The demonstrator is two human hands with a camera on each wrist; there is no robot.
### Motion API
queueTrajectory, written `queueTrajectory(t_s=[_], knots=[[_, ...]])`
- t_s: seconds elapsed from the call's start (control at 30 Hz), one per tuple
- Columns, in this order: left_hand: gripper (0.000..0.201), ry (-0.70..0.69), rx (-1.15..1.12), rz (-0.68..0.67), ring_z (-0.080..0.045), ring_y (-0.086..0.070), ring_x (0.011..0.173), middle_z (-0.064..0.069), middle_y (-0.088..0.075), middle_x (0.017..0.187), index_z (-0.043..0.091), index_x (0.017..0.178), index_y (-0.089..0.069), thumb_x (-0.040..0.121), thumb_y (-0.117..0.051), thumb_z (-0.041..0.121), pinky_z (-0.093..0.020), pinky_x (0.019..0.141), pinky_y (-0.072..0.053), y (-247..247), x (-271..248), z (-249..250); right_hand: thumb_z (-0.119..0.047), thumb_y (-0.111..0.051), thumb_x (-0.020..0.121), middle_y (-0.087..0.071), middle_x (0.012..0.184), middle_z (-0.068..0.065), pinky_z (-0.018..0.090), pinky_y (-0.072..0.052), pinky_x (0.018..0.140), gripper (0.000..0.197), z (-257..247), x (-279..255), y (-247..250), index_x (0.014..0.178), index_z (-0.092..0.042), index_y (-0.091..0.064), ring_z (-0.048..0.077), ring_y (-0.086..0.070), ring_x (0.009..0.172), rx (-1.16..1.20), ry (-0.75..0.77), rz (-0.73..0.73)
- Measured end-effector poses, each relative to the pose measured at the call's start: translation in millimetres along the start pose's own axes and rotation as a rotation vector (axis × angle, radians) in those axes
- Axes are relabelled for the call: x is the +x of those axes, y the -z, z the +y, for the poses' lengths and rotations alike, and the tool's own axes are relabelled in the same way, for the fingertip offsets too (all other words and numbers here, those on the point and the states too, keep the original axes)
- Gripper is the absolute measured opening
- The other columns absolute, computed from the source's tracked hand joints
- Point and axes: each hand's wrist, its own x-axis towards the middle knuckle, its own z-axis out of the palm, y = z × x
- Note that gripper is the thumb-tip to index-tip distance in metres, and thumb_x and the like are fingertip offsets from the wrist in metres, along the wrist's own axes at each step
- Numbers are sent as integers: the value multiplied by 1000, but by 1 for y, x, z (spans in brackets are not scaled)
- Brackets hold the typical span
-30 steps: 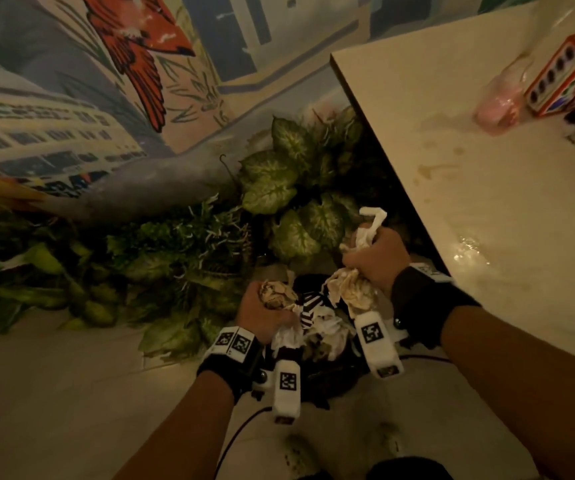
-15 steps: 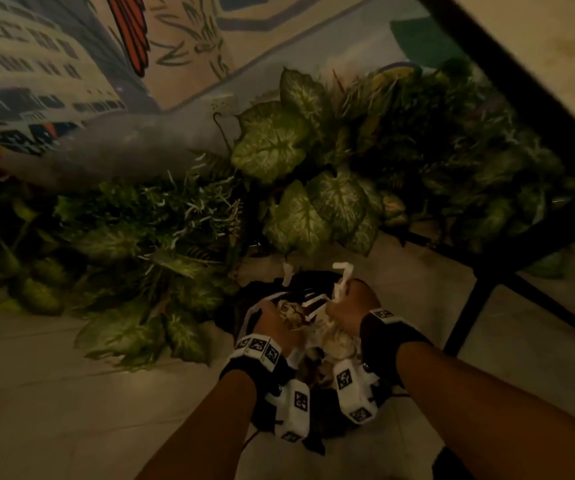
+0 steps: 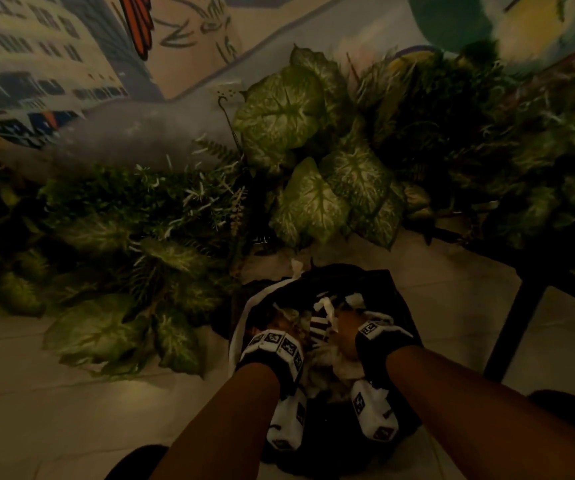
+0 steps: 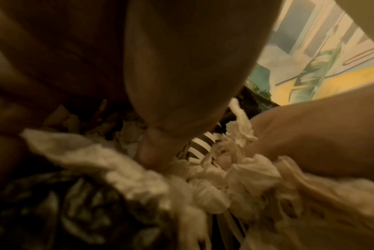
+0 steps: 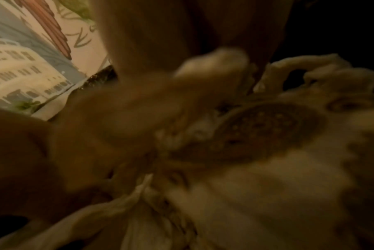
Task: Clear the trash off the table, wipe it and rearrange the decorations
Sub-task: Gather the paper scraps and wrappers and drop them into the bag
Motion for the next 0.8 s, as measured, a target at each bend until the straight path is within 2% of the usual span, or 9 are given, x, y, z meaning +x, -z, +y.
queueTrajectory(t_s=[0.07, 0.17, 0.27, 0.37, 0.47, 0.53, 0.6, 0.7, 0.8], knots=[[59, 35, -23, -28, -44, -45, 123, -26, -29, 149, 10, 148, -21, 98, -38, 36, -56, 95, -45, 1, -2, 2, -39, -39, 91, -32, 147, 20, 61, -40, 97, 75, -6, -18, 6, 145, -43, 13, 48, -43, 123, -28, -6, -18], [56, 16, 13, -37, -44, -47, 119, -23, -37, 144, 14, 148, -26, 99, -39, 37, -53, 93, -47, 9, -4, -3, -31, -46, 96, -52, 124, 12, 41, -37, 105, 57, -20, -53, 22, 145, -10, -27, 35, -43, 128, 46, 16, 29], [73, 28, -22, -27, -35, -51, 117, -13, -43, 143, 29, 145, -26, 85, -47, 66, -42, 88, -49, 20, -4, -14, -67, -58, 75, -41, 144, 11, 41, -40, 106, 101, -15, -64, 41, 150, -13, -16, 32, -44, 129, 191, -25, 72], [113, 3, -137, -75, -30, -52, 117, 0, -42, 144, 40, 142, -25, 47, -48, 96, -39, 89, -46, 30, -8, -19, -73, -54, 73, -19, 157, 9, 46, -32, 112, 107, -19, -92, 63, 152, -16, -9, 34, -29, 140, 390, -89, 90], [111, -20, -308, -106, -32, -46, 124, 0, -37, 146, 30, 145, -26, 55, -53, 89, -37, 98, -42, 59, -54, -13, -69, -44, 83, -18, 158, 6, 45, -28, 114, 89, -31, -142, 81, 151, -21, -12, 33, -27, 141, 517, -107, 108], [83, -30, -376, -44, -30, -44, 127, -2, -37, 146, 24, 145, -30, 78, -62, 61, -35, 100, -42, 85, -95, -13, -59, -39, 92, -17, 158, 6, 40, -25, 113, 77, -38, -177, 91, 151, -18, -12, 31, -25, 142, 556, -106, 124], [62, 11, -432, 14, -28, -49, 122, -4, -45, 138, 18, 140, -39, 86, -61, 39, -32, 95, -44, 106, -128, -18, -49, -39, 96, -23, 156, 10, 37, -27, 111, 68, -45, -214, 102, 149, -12, -20, 31, -29, 140, 560, -104, 122], [23, 44, -478, 37, -23, -59, 84, -5, -59, 91, 11, 102, -62, 86, -62, 29, -29, 71, -48, 141, -172, -24, -32, -47, 97, -44, 142, 18, 37, -39, 104, 49, -58, -274, 124, 137, -5, -42, 35, -46, 126, 481, -83, 96], [20, 50, -518, 65, -17, -50, 60, -4, -53, 73, 11, 76, -54, 85, -64, 26, -27, 57, -44, 185, -224, -23, -27, -52, 95, -54, 127, 8, 38, -45, 101, 29, -75, -334, 151, 120, -14, -54, 29, -55, 112, 444, -24, 8]])
